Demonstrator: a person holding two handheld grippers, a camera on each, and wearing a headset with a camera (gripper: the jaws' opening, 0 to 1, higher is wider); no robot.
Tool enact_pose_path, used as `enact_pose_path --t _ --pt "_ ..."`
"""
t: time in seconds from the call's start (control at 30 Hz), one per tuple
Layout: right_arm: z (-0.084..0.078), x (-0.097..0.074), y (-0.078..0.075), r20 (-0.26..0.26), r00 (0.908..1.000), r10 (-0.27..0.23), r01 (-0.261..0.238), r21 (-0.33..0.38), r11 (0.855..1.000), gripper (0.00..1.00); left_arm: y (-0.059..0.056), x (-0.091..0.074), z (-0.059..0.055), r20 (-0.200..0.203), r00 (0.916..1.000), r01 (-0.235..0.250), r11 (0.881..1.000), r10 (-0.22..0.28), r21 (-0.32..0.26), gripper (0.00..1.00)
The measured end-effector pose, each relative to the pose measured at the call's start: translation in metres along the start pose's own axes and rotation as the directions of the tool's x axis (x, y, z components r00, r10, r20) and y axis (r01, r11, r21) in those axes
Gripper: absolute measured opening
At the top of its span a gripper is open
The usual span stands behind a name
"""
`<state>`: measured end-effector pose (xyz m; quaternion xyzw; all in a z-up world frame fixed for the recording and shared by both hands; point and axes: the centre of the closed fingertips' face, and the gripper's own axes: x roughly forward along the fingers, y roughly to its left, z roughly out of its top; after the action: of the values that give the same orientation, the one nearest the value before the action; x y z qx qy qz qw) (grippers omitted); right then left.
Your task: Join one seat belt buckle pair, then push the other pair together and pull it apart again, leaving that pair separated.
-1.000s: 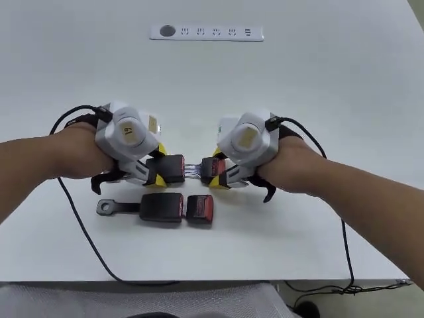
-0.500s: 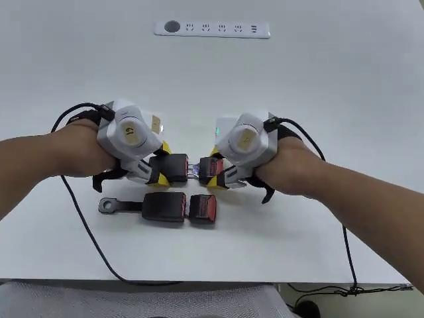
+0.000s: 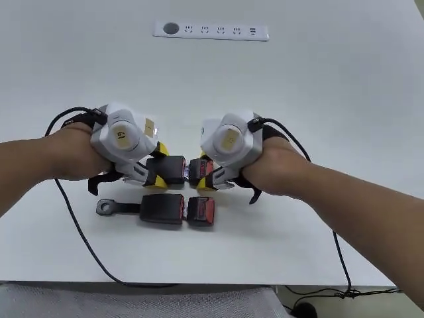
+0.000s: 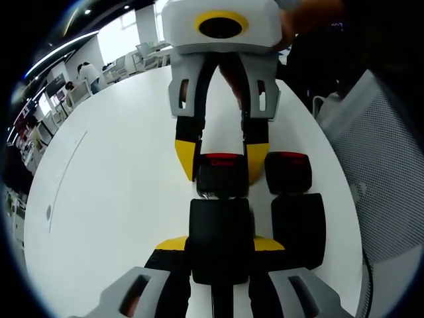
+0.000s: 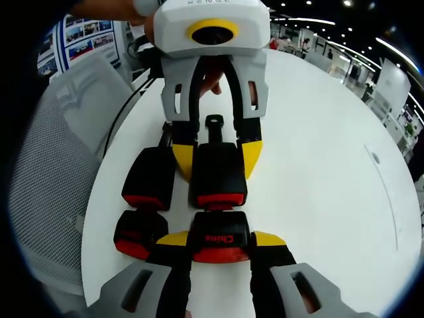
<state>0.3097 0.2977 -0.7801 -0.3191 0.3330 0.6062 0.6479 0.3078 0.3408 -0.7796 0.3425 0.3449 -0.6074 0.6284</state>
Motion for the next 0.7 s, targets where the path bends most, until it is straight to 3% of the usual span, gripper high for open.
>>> enact_pose_path --t 0.43,0.63,0.7 --pt "-0.002 -0.003 0.004 -0.008 1.0 0.002 -0.002 0.004 1.0 0.3 -0.001 0.001 0.0 -0.011 0.9999 0.007 1.0 -0.007 0.001 0.33" --pt "-0.015 -0.011 0.003 -0.027 0.9996 -0.009 0.009 0.004 1.0 0.31 -0.001 0.001 0.0 -0.015 0.9998 0.009 1.0 -0.009 0.002 0.33" --pt "-0.016 -0.013 0.004 -0.005 1.0 0.0 0.0 0.015 1.0 0.31 -0.001 0.001 0.0 -0.016 0.9998 0.013 1.0 -0.013 0.004 0.33"
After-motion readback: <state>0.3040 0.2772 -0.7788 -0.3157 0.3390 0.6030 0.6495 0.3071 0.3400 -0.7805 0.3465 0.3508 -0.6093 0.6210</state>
